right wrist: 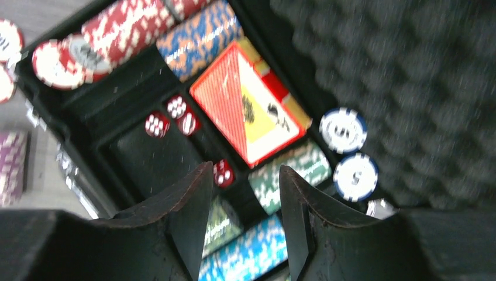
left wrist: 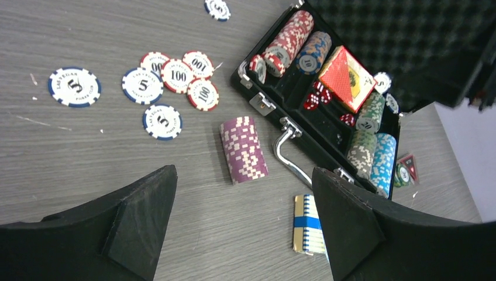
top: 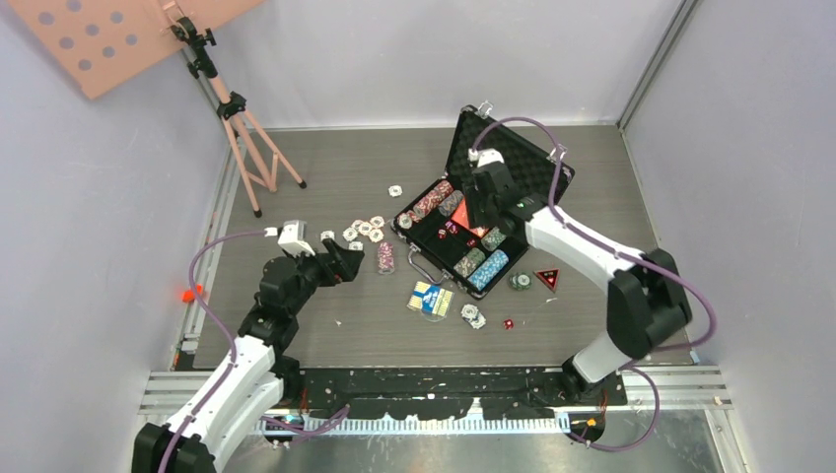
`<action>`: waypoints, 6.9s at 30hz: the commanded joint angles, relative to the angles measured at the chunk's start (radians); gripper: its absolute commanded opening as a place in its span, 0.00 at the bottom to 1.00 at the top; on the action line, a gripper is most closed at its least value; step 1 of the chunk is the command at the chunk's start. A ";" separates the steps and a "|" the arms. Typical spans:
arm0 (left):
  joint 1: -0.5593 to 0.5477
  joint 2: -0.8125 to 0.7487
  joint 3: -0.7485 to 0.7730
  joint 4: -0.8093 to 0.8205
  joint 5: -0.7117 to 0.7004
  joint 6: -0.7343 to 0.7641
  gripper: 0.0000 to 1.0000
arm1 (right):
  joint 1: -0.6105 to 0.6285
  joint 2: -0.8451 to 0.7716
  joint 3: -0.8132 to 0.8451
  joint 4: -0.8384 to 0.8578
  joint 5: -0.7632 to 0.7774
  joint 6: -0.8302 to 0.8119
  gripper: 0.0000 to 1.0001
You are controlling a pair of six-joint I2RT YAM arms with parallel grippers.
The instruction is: Pack up texas hold em set
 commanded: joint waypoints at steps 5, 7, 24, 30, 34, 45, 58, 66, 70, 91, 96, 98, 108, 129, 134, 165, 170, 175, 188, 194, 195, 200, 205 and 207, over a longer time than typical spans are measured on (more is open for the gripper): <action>-0.013 -0.028 -0.053 0.095 -0.003 0.036 0.87 | -0.023 0.222 0.225 0.030 0.120 -0.087 0.51; -0.013 -0.044 -0.076 0.105 -0.002 0.040 0.86 | -0.039 0.259 0.250 0.024 0.109 -0.082 0.50; -0.013 -0.094 -0.125 0.086 -0.016 0.047 0.85 | -0.116 0.359 0.235 0.019 -0.049 -0.009 0.34; -0.015 -0.094 -0.130 0.092 -0.019 0.046 0.85 | -0.116 0.344 0.213 0.010 -0.077 0.000 0.33; -0.015 -0.092 -0.132 0.097 -0.023 0.045 0.85 | -0.116 0.359 0.218 -0.013 -0.086 0.006 0.32; -0.015 -0.084 -0.135 0.108 -0.019 0.044 0.85 | -0.109 0.398 0.227 -0.030 -0.026 0.018 0.17; -0.015 -0.070 -0.135 0.116 -0.019 0.040 0.84 | -0.082 0.348 0.267 -0.073 0.036 0.000 0.21; -0.015 -0.053 -0.132 0.123 -0.019 0.039 0.84 | -0.049 0.331 0.304 -0.082 -0.011 -0.006 0.21; -0.015 -0.048 -0.132 0.123 -0.021 0.039 0.84 | -0.048 0.369 0.332 -0.071 -0.052 0.012 0.22; -0.016 0.011 -0.099 0.104 -0.038 0.041 0.84 | -0.046 0.312 0.308 -0.047 -0.100 0.033 0.24; -0.016 0.113 0.031 -0.070 -0.070 0.021 0.81 | -0.045 0.192 0.275 -0.080 -0.156 0.012 0.28; -0.026 0.176 0.092 -0.135 -0.058 0.026 0.80 | -0.044 0.145 0.236 -0.073 -0.171 0.013 0.30; -0.198 0.483 0.359 -0.275 -0.158 0.065 0.78 | -0.042 -0.135 0.054 -0.039 -0.192 0.104 0.40; -0.266 0.967 0.687 -0.440 -0.275 0.074 0.59 | -0.042 -0.706 -0.147 -0.106 -0.137 0.085 0.40; -0.267 0.971 0.702 -0.459 -0.226 0.066 0.38 | -0.042 -0.705 -0.146 -0.113 -0.152 0.093 0.40; -0.271 0.998 0.927 -0.170 0.285 0.763 0.00 | -0.042 -0.727 -0.134 -0.137 -0.170 0.121 0.40; -0.270 1.072 0.974 -0.143 0.278 0.771 0.00 | -0.042 -0.780 -0.149 -0.134 -0.120 0.124 0.40; -0.275 1.139 1.040 -0.170 0.267 0.771 0.00 | -0.042 -0.813 -0.159 -0.141 -0.099 0.124 0.40; -0.281 1.275 1.156 -0.215 0.170 0.776 0.06 | -0.042 -0.821 -0.178 -0.140 -0.071 0.119 0.40; -0.291 1.306 1.189 -0.262 0.144 0.772 0.36 | -0.042 -0.822 -0.183 -0.141 -0.061 0.116 0.40; -0.293 1.302 1.188 -0.262 0.142 0.770 0.45 | -0.041 -0.822 -0.183 -0.141 -0.059 0.116 0.40; -0.299 1.265 1.180 -0.276 0.137 0.771 0.65 | -0.042 -0.819 -0.184 -0.143 -0.057 0.117 0.40; -0.299 1.217 1.150 -0.274 0.123 0.764 0.69 | -0.042 -0.816 -0.182 -0.142 -0.061 0.127 0.40; -0.300 1.193 1.138 -0.276 0.115 0.752 0.61 | -0.043 -0.816 -0.182 -0.144 -0.063 0.130 0.40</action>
